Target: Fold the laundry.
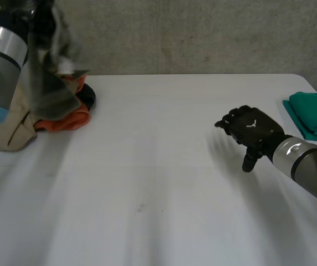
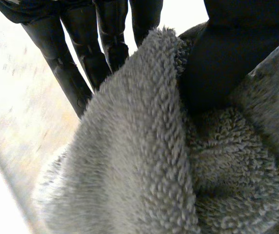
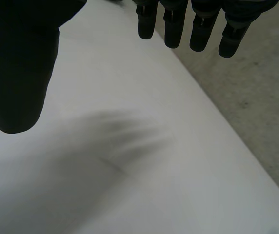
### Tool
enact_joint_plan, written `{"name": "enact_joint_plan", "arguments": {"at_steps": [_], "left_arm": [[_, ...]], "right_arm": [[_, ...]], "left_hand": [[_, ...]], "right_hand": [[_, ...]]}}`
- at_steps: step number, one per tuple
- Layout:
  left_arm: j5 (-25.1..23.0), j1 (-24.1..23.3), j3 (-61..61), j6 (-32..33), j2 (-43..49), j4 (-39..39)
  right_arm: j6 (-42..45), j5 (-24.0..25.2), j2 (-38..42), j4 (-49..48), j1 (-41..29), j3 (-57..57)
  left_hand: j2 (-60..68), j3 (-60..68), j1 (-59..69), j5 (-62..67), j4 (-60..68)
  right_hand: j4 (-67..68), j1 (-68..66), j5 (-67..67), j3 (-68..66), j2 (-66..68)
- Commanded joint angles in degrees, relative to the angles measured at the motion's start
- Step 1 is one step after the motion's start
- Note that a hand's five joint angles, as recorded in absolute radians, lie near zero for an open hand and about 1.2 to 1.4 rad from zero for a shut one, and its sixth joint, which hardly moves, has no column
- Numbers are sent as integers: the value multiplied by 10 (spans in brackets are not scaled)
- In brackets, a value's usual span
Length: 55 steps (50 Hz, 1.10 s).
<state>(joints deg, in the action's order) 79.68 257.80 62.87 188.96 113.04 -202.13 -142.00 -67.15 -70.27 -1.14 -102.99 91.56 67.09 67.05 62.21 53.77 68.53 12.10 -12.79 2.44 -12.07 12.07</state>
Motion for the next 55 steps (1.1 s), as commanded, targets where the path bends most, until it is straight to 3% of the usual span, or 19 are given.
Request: {"name": "enact_joint_plan", "arguments": {"at_steps": [1,6,9,11,12,13,14,16,20,24,29,34,43,55], "left_arm": [[-2,-110,142,-97,-106,3],[4,-238,193,-98,-35,6],[5,-278,189,-96,35,9],[4,-307,174,-97,89,16],[4,-318,163,-96,110,28],[4,-321,161,-96,115,37],[4,-322,158,-95,116,45],[7,-323,151,-99,110,69],[13,-310,160,-95,55,87],[24,-260,189,-93,-18,90],[18,-192,221,-82,-90,89],[0,-133,227,-49,-92,93],[-60,-87,177,84,34,118],[-97,-133,13,118,223,156]], "right_arm": [[-56,-39,-29,-22,9,-9],[-84,-61,-33,-33,27,-12],[-86,-69,-33,-34,32,-15],[-87,-77,-32,-34,40,-15],[-87,-80,-33,-34,43,-15],[-88,-82,-32,-34,45,-15],[-88,-85,-33,-34,48,-15],[-88,-89,-32,-34,49,-14],[-93,-93,-32,-32,48,-9],[-116,-94,-36,-18,45,-3],[-208,-100,-62,84,37,-8],[-259,-98,-90,167,28,17],[-259,-106,-114,132,-45,135],[-263,-245,-103,12,-128,235]], "left_hand": [[129,129,178,162,115],[129,129,178,162,115],[129,129,178,162,115],[-56,-56,-7,-23,-70],[-340,-340,-292,-307,-355],[-458,-458,-409,-425,-473],[-536,-536,-487,-503,-550],[-545,-545,-496,-512,-560],[-545,-545,-496,-512,-560],[-540,-540,-491,-507,-555],[-533,-533,-485,-500,-548],[-522,-521,-473,-488,-536],[-517,-516,-468,-483,-531],[-498,-498,-449,-465,-513]], "right_hand": [[-21,28,-24,21,-21],[-21,28,-24,21,-21],[-21,28,-24,21,-21],[-21,28,-24,21,-21],[-21,28,-24,21,-21],[-21,28,-24,21,-21],[-21,28,-24,21,-21],[-21,28,-24,21,-21],[-21,28,-24,21,-21],[-21,28,-24,21,-21],[-21,28,-24,21,-21],[-21,28,-24,21,-21],[-21,28,-24,21,-21],[-15,22,-19,15,-15]]}}
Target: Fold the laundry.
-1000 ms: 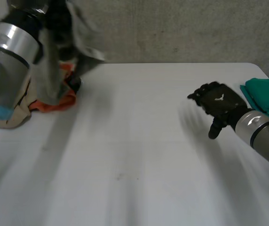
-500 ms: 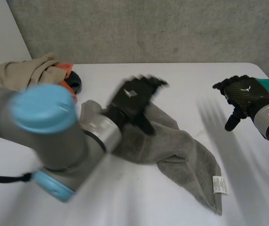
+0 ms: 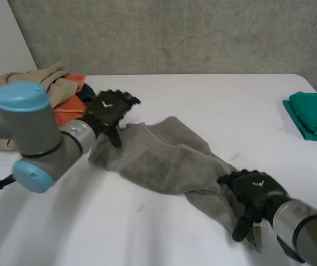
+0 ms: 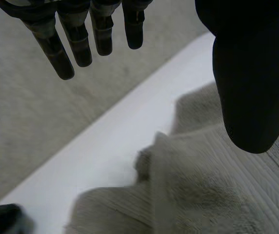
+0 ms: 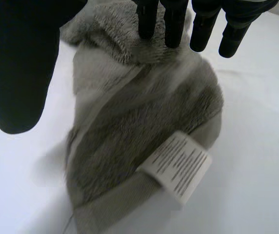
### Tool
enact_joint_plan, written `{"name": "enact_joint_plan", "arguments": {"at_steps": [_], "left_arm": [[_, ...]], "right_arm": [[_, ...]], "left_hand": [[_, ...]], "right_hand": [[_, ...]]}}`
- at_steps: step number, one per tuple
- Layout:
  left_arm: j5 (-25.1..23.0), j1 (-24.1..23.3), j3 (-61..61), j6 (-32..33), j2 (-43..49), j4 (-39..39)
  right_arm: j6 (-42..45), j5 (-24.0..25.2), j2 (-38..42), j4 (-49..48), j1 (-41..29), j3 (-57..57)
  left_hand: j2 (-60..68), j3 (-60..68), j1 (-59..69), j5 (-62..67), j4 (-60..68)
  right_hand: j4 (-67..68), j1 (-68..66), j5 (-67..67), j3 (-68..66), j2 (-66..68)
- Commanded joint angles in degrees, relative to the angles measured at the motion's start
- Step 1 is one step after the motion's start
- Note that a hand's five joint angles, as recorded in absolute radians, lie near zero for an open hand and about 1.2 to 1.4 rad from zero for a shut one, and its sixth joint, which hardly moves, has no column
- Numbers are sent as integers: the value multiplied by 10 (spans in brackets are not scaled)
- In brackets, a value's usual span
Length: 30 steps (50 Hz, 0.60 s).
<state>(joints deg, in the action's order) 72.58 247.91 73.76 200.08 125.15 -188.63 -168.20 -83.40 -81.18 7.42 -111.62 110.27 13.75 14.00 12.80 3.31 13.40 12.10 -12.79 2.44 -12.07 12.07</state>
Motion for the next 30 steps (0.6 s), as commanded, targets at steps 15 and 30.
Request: {"name": "enact_joint_plan", "arguments": {"at_steps": [15,30], "left_arm": [[-3,-48,-194,93,218,39],[125,-31,-306,69,136,-115]], "right_arm": [[4,-106,68,-158,-74,62],[184,-118,57,-260,-57,-146]], "left_hand": [[500,498,510,505,504],[663,660,672,667,666]], "right_hand": [[245,-238,242,-245,245],[679,-672,676,-679,679]]}}
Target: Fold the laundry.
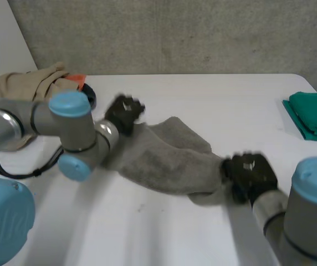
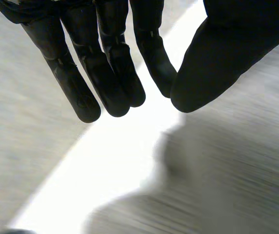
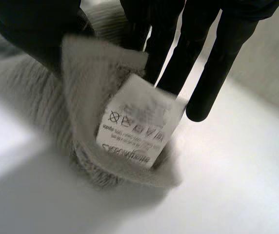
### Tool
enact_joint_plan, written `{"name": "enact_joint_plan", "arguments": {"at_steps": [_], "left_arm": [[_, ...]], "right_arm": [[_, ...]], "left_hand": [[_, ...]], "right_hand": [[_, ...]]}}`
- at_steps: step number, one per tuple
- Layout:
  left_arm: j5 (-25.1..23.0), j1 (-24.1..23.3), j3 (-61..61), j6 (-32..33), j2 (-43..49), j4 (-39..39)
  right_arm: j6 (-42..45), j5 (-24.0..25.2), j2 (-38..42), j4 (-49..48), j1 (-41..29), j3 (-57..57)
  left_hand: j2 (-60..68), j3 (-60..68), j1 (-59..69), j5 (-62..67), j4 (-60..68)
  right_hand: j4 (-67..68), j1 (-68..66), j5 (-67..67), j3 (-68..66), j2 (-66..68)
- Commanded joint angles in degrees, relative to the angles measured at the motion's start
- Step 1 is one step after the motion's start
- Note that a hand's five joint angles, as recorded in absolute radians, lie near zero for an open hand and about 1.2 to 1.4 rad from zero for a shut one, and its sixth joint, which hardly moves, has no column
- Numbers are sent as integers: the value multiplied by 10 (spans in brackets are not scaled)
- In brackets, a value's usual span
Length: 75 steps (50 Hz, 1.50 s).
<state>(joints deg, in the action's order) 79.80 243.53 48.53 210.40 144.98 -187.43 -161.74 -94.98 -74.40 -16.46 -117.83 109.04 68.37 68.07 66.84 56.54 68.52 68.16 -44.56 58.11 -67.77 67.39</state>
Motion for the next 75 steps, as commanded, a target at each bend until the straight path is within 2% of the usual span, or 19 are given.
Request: {"name": "enact_joint_plan", "arguments": {"at_steps": [1,5,8,12,13,16,21,24,25,26,32,38,43,48,55,62,70,71,75], "left_arm": [[55,18,-55,-45,-72,-149],[74,36,-48,-102,-136,-231],[92,50,-34,-127,-170,-239],[81,48,26,-146,-190,-216],[73,46,49,-148,-194,-208],[21,39,114,-155,-204,-183],[-56,20,180,-156,-197,-164],[-69,12,196,-148,-172,-151],[-69,12,196,-147,-164,-145],[-69,12,195,-145,-157,-140],[-76,11,170,-134,-123,-73],[-86,3,138,-99,-81,-14],[-89,-7,128,-69,-69,-14],[-88,-17,101,-68,-40,-14],[-87,-29,87,-65,-20,-9],[-83,-33,93,-71,-27,-10],[-80,-32,113,-72,-46,-8],[-80,-31,118,-72,-51,-8],[-82,-29,123,-71,-58,-6]], "right_arm": [[129,-2,-11,-22,5,-161],[146,-11,-9,-26,9,-282],[135,-13,-8,-36,26,-352],[128,-11,-6,-18,32,-383],[128,-11,-6,-12,32,-380],[127,-6,-6,12,35,-357],[123,0,-15,61,30,-300],[121,2,-21,114,30,-277],[120,3,-22,150,30,-263],[119,2,-22,168,30,-256],[128,10,-21,279,33,-206],[119,22,-36,302,40,-119],[103,21,-58,253,42,-36],[39,21,-65,196,42,39],[-28,24,-60,143,44,64],[-39,26,-33,92,59,60],[-38,24,22,62,56,42],[-40,24,23,62,56,39],[-40,27,13,59,59,35]], "left_hand": [[116,119,132,135,115],[116,119,132,135,115],[116,119,132,135,115],[108,111,124,126,107],[-108,-105,-93,-90,-110],[-495,-492,-479,-476,-496],[-523,-520,-507,-504,-524],[-509,-506,-494,-491,-511],[-504,-501,-489,-486,-506],[-496,-493,-481,-478,-497],[-467,-464,-452,-449,-469],[-469,-466,-454,-451,-470],[-467,-464,-452,-449,-469],[-466,-463,-450,-447,-467],[-455,-452,-440,-437,-457],[-457,-454,-442,-439,-459],[-471,-468,-455,-452,-472],[-471,-468,-455,-452,-472],[-479,-476,-464,-461,-480]], "right_hand": [[118,-354,119,-122,126],[118,-354,119,-122,126],[118,-354,119,-122,126],[118,-354,119,-122,126],[118,-354,119,-122,126],[118,-354,119,-122,126],[118,-354,119,-122,126],[-188,-48,-187,184,-180],[-410,174,-410,406,-403],[-484,248,-484,480,-476],[-571,335,-570,567,-563],[-557,321,-557,553,-550],[-545,309,-545,542,-538],[-537,301,-537,533,-529],[-460,224,-459,456,-452],[-377,141,-377,373,-370],[-14,-222,-14,10,-7],[108,-344,108,-112,115],[118,-354,119,-122,126]]}}
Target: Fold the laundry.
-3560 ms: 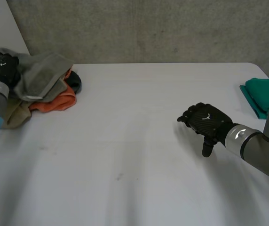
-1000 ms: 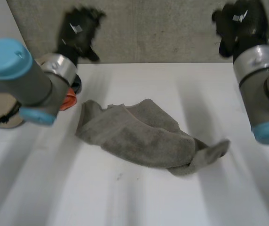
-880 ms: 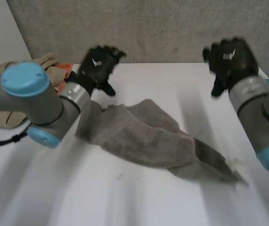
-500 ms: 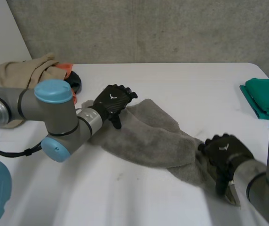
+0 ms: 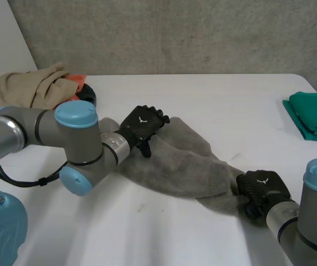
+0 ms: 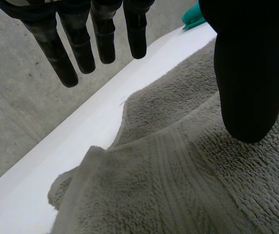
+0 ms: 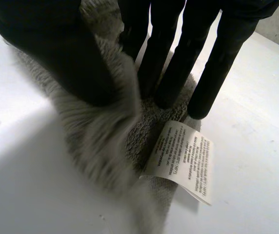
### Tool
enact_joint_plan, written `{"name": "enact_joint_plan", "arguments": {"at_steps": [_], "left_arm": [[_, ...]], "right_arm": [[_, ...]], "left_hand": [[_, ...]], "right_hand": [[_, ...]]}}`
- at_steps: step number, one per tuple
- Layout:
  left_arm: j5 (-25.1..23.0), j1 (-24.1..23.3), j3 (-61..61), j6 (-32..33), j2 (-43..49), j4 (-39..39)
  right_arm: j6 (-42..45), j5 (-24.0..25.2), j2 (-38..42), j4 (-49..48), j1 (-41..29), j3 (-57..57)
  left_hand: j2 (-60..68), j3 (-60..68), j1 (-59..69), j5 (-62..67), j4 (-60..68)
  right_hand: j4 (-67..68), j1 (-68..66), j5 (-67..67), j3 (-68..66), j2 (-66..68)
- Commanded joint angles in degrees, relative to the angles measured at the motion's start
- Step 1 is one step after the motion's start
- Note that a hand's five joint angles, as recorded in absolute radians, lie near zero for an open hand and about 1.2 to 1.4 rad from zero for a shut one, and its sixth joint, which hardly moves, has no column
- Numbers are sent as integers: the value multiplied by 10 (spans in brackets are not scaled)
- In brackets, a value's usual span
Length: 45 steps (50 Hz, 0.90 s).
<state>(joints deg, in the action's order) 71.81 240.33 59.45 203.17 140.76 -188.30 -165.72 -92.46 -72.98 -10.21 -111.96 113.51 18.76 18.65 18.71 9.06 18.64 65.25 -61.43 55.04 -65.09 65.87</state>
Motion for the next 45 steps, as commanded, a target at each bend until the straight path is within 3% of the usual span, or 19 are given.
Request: {"name": "enact_joint_plan", "arguments": {"at_steps": [1,9,14,17,18,20,21,24,30,34,35,37,38,45], "left_arm": [[-3,3,14,1,-16,4],[-8,0,6,5,-14,43],[-11,-1,-1,8,-1,49],[-13,-4,-13,8,15,46],[-10,-7,-27,7,28,45],[-8,-8,-36,7,36,46],[-12,-8,-51,8,49,48],[-14,-7,-71,9,68,54],[-2,0,-114,8,76,50],[29,23,-125,7,57,1],[36,25,-116,4,43,-10],[35,26,-101,4,27,-14],[34,26,-91,5,20,-14],[29,34,-37,9,-7,-18]], "right_arm": [[0,3,-11,-2,1,-11],[40,13,-150,20,-3,-31],[86,47,-254,82,-6,-56],[81,77,-300,103,-4,-74],[80,82,-307,106,-1,-78],[79,95,-325,113,1,-85],[79,101,-327,113,2,-87],[80,103,-311,113,10,-92],[102,101,-178,111,61,-164],[106,98,-111,121,74,-240],[107,98,-106,125,72,-246],[109,98,-103,131,75,-255],[109,98,-103,131,73,-256],[102,103,-155,130,61,-242]], "left_hand": [[14,15,14,11,15],[2,3,3,-1,3],[15,17,16,12,17],[156,157,157,153,157],[325,326,325,322,326],[407,408,408,404,408],[514,515,514,511,515],[612,613,613,609,614],[612,614,613,609,614],[612,614,613,609,614],[548,549,548,545,549],[130,131,131,127,131],[15,16,15,12,16],[22,23,23,19,23]], "right_hand": [[147,-186,150,-149,141],[147,-186,150,-149,141],[147,-186,150,-149,141],[147,-186,150,-149,141],[147,-186,150,-149,141],[147,-186,150,-149,141],[147,-186,150,-149,141],[147,-186,150,-149,141],[147,-186,150,-149,141],[147,-186,150,-149,141],[147,-186,150,-149,141],[147,-186,150,-149,141],[147,-186,150,-149,141],[147,-186,150,-149,141]]}}
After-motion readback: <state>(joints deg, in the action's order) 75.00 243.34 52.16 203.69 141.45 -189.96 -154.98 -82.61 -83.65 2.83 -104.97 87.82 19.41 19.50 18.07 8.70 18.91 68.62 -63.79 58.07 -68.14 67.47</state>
